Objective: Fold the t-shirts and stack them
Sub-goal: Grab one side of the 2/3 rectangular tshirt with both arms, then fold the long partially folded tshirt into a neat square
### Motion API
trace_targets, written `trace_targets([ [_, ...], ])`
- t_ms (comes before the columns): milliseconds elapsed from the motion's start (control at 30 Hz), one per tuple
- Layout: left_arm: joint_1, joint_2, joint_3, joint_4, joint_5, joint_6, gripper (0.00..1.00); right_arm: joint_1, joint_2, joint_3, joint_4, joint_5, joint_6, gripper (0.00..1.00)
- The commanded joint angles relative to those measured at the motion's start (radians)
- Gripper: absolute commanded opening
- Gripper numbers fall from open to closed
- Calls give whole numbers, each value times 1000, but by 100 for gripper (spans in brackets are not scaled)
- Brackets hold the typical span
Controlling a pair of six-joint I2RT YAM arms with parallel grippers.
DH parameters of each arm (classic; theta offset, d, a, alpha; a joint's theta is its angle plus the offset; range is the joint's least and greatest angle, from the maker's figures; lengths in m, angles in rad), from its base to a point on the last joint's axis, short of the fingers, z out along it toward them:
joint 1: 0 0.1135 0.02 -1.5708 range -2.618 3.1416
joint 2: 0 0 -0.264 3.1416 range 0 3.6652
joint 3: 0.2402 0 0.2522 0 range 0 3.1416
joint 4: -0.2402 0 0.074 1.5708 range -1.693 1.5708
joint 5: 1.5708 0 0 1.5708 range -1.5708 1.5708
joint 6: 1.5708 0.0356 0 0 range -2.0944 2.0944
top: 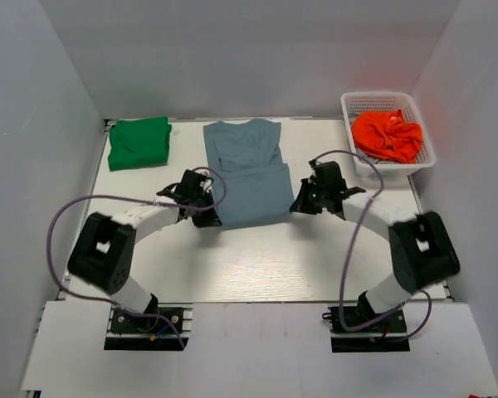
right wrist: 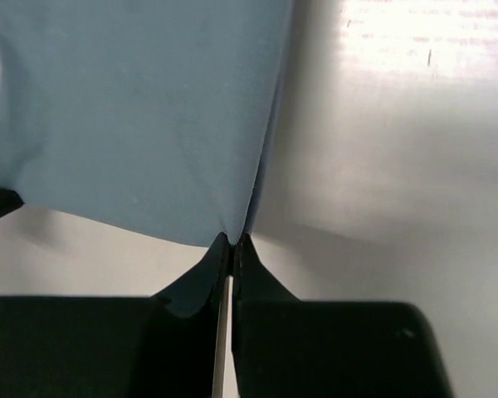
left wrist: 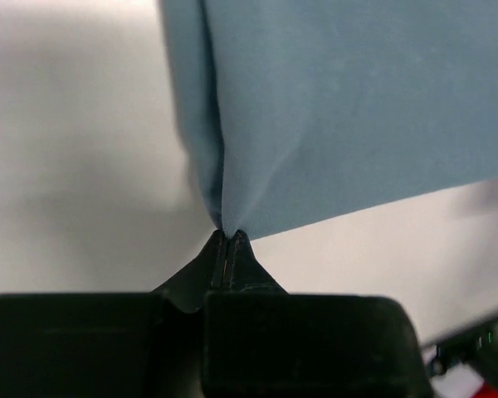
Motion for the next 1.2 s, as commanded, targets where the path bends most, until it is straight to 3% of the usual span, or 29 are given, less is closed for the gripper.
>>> trace_targets([
  [0, -45, -192, -56, -94, 64, 18, 0, 2, -213, -58, -136, -21, -25, 0],
  [233, -100, -499, -81, -284, 253, 30, 0, 0, -529, -29, -460, -108, -77, 0],
  [433, -109, -639, 59, -432, 199, 39, 0, -3, -624, 139, -603, -148, -123, 0],
  [533, -109, -665, 68, -417, 186, 39, 0, -6, -632, 167, -579, -165, -122, 0],
  [733, -109, -664, 68, -338, 28, 4, 0, -14, -585, 164, -467, -179, -83, 0],
  [1000, -88, -539, 91, -278, -242, -69, 0, -81, -450, 129, -295, -274, -33, 0],
  [1167, -78, -391, 195, -266, -365, -80, 0, -150, -381, 124, -230, -289, -11, 0],
])
